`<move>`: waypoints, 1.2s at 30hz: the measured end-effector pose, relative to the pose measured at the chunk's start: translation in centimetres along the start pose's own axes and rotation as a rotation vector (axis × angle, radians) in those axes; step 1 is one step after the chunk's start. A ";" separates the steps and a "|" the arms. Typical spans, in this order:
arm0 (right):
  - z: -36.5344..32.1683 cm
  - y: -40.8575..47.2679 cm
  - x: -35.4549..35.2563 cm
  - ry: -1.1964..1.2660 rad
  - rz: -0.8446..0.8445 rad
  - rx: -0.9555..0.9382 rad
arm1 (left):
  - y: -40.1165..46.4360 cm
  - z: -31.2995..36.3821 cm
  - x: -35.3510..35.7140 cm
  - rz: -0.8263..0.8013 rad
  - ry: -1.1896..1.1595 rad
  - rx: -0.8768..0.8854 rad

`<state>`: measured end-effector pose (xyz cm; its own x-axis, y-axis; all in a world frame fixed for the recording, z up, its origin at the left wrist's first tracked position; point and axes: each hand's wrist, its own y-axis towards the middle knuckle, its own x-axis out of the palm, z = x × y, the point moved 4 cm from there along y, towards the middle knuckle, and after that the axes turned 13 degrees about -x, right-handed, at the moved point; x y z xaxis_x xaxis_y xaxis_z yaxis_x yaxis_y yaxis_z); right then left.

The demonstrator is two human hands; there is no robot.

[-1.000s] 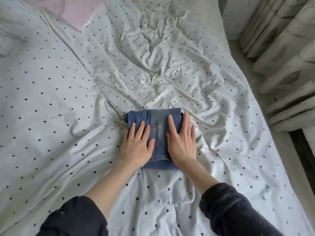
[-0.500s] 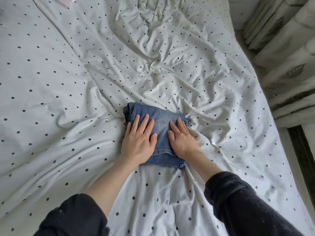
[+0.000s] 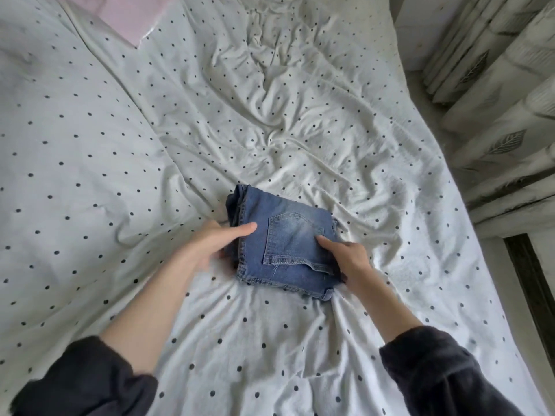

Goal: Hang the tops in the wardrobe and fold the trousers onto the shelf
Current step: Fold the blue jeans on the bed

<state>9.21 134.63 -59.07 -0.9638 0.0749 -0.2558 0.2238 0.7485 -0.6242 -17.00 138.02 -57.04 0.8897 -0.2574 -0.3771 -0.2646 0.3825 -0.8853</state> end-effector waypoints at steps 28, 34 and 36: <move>-1.0 -17.1 -8.2 0.415 -0.336 0.124 | -17.6 -5.8 1.4 -0.395 -0.439 0.170; -0.5 -28.4 -16.0 0.472 -0.162 -0.020 | -26.7 -6.0 5.0 -0.568 -0.308 0.340; 0.9 -32.4 -18.2 0.521 -0.083 -0.038 | -29.7 -5.9 6.7 -0.645 -0.231 0.415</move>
<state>19.63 108.39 -34.82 -0.9242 0.3250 0.2006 0.1477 0.7886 -0.5969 -5.37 119.69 -34.94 0.8868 -0.3672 0.2804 0.4475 0.5317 -0.7191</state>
